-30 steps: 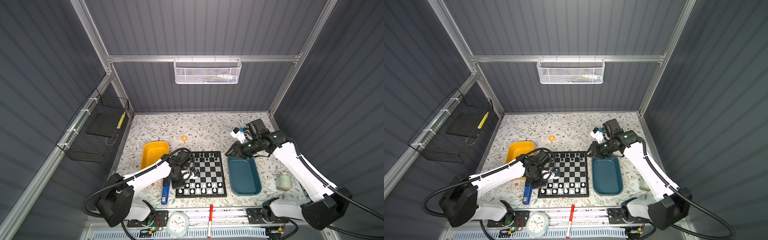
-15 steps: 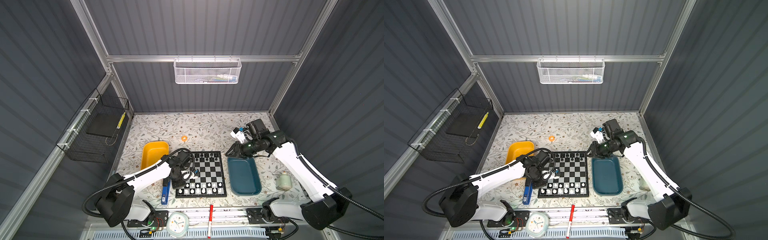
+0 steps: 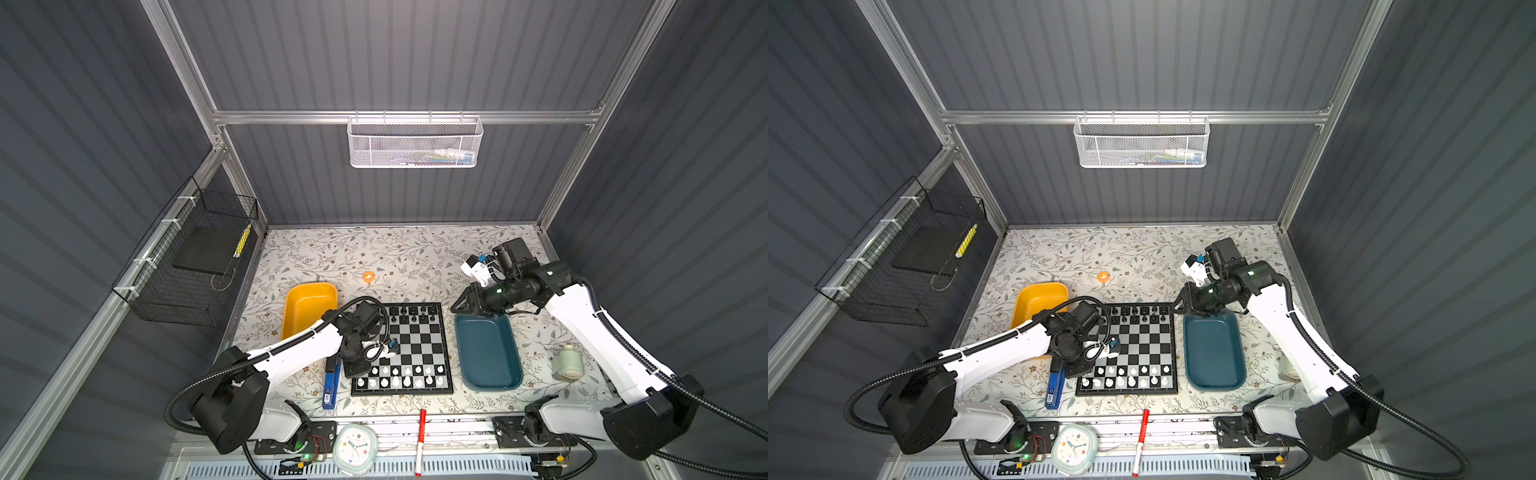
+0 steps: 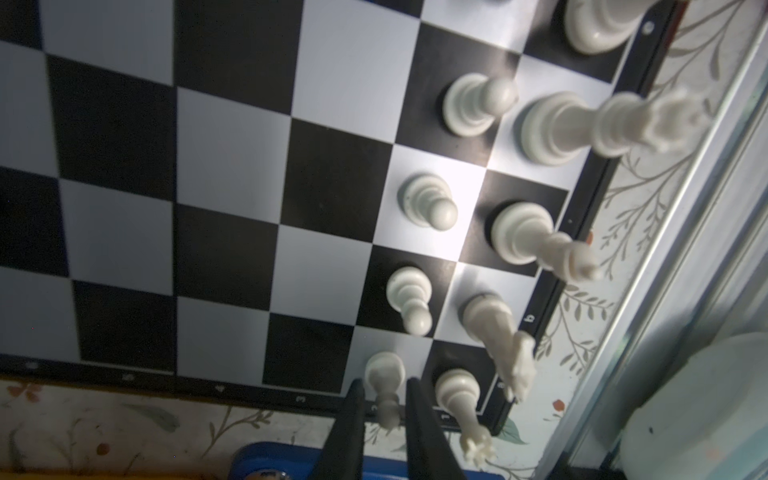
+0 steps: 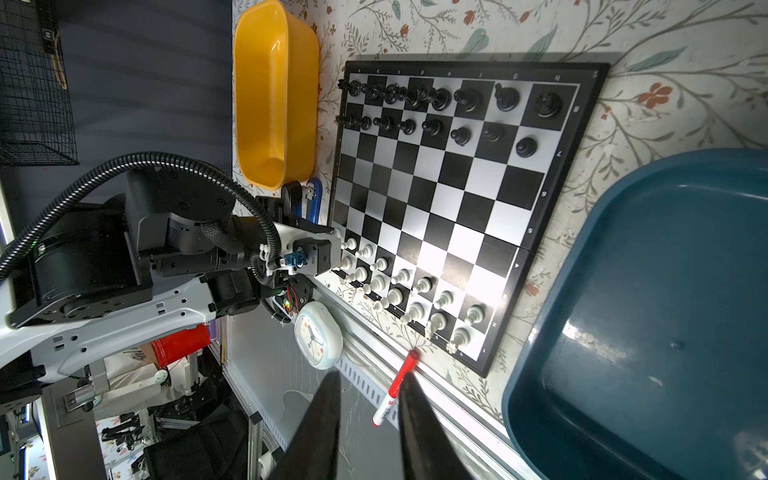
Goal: Set up the chess pieces on the board
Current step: 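Lower the white pawn onto the empty square beside the other pawns, then open the left gripper to release the pawn and lift away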
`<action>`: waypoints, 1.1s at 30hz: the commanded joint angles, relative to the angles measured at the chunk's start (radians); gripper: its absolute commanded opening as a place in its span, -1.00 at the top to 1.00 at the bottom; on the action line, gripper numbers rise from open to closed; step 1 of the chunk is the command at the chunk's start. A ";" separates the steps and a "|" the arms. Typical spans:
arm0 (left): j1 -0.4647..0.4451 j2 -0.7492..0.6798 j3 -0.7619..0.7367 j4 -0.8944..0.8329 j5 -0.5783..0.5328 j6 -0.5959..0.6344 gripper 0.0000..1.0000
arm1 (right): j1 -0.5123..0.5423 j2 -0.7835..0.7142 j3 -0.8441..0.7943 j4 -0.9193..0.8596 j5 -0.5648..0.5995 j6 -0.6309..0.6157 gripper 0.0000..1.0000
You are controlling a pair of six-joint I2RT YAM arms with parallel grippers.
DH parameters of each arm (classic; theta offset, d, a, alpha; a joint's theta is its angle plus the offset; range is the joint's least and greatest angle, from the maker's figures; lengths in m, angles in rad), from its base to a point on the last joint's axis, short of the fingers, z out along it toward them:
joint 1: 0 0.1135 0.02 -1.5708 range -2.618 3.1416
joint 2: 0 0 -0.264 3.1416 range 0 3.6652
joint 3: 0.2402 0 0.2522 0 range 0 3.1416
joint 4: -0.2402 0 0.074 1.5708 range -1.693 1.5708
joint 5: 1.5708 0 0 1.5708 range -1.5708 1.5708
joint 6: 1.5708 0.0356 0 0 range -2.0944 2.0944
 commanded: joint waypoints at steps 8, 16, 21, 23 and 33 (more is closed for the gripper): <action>-0.004 -0.018 0.019 -0.027 -0.004 -0.006 0.47 | -0.002 0.004 0.003 -0.002 -0.002 -0.004 0.44; -0.004 -0.020 0.048 -0.039 -0.003 -0.002 0.45 | -0.003 0.011 0.010 -0.001 -0.004 -0.006 0.44; -0.004 -0.017 0.065 -0.054 0.002 0.002 0.44 | -0.003 0.013 0.013 0.001 -0.004 -0.007 0.44; -0.004 -0.022 0.068 -0.060 0.003 0.004 0.44 | -0.002 0.014 0.013 0.001 -0.004 -0.006 0.44; -0.004 -0.037 0.136 -0.114 -0.016 0.017 0.41 | -0.005 0.027 0.022 0.020 0.008 -0.011 0.43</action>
